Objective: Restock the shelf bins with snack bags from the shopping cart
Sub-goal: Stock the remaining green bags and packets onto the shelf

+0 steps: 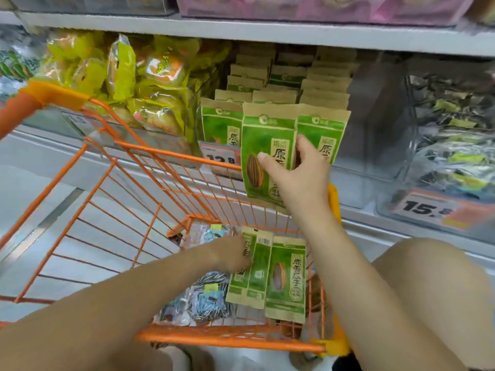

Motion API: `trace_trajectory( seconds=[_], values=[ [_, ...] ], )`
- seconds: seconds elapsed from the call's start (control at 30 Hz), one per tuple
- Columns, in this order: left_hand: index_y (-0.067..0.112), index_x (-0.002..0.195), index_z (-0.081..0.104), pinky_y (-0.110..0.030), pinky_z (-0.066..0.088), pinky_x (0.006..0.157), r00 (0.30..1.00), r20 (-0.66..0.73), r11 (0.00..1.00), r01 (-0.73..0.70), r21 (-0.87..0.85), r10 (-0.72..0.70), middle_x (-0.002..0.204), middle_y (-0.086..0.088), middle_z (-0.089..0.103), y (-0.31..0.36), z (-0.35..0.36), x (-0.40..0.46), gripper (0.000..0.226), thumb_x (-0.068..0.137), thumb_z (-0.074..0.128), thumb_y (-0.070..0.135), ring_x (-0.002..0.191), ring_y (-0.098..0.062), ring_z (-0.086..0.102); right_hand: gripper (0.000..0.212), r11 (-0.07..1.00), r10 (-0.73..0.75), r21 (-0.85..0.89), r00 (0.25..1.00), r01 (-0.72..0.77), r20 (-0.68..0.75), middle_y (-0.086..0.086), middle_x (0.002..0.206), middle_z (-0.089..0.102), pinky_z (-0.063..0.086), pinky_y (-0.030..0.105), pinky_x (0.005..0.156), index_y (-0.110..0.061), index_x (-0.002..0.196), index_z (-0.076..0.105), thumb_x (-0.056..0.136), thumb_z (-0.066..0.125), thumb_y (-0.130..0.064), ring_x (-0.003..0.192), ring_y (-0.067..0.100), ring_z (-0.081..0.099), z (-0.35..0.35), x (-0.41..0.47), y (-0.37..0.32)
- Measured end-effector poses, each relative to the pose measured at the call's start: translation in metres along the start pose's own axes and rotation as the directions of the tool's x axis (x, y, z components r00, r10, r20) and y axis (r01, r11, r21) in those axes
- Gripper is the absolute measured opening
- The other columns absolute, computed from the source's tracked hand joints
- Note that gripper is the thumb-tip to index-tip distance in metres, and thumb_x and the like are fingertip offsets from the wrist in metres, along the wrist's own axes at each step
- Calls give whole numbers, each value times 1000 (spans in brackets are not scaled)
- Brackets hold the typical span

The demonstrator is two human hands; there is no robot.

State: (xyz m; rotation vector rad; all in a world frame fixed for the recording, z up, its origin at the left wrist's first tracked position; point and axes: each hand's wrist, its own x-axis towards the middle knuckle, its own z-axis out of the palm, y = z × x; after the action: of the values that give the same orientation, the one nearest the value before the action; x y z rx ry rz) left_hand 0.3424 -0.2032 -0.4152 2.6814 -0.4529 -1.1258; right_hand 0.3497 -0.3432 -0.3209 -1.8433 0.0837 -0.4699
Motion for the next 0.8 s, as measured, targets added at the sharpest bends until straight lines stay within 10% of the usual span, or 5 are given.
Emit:
trace_trajectory(
  seconds=[0.23, 0.37, 0.57, 0.7, 0.8],
  values=[
    [6, 105, 66, -23, 53, 76, 980, -122, 864, 79, -498, -160, 89, -4, 70, -21, 15, 26, 31, 78, 76, 17, 82, -11, 66, 21, 1000, -20, 24, 1000, 21, -21, -23, 77, 63, 46, 11, 68, -31, 95, 61, 79, 74, -27, 76, -8, 59, 0, 4, 4],
    [13, 89, 64, -9, 36, 50, 948, -310, 903, -65, -425, -77, 70, 7, 53, -13, 7, 22, 20, 75, 78, 19, 64, -8, 51, 21, 999, -25, 45, 999, 26, -22, -21, 78, 64, 48, 16, 70, -27, 98, 64, 79, 74, -25, 77, -7, 59, 2, 4, 4],
    [8, 117, 48, -35, 52, 81, 995, -89, 939, 12, -344, -45, 113, -9, 63, -12, 23, 20, 41, 88, 64, 33, 97, -22, 61, 15, 999, 0, 53, 1000, 0, -8, -22, 81, 63, 50, 22, 77, -28, 97, 63, 84, 70, -26, 81, -7, 60, 3, 5, 6],
    [4, 116, 57, -33, 59, 67, 991, 117, 811, 118, -573, -62, 95, -8, 70, -11, -28, -8, 31, 91, 63, 21, 74, -17, 69, 19, 991, 10, 137, 1000, -6, -27, -14, 88, 67, 52, 37, 83, -22, 102, 65, 86, 60, -32, 88, 8, 64, 5, -2, 7],
    [3, 118, 58, -37, 60, 70, 978, 204, 917, 113, -382, -36, 98, -11, 71, -25, -82, -48, 33, 90, 63, 20, 81, -22, 71, 17, 982, -1, 187, 999, 7, -33, -9, 88, 67, 53, 40, 82, -21, 100, 64, 90, 56, -32, 85, 12, 63, 6, -4, 5]
  ],
)
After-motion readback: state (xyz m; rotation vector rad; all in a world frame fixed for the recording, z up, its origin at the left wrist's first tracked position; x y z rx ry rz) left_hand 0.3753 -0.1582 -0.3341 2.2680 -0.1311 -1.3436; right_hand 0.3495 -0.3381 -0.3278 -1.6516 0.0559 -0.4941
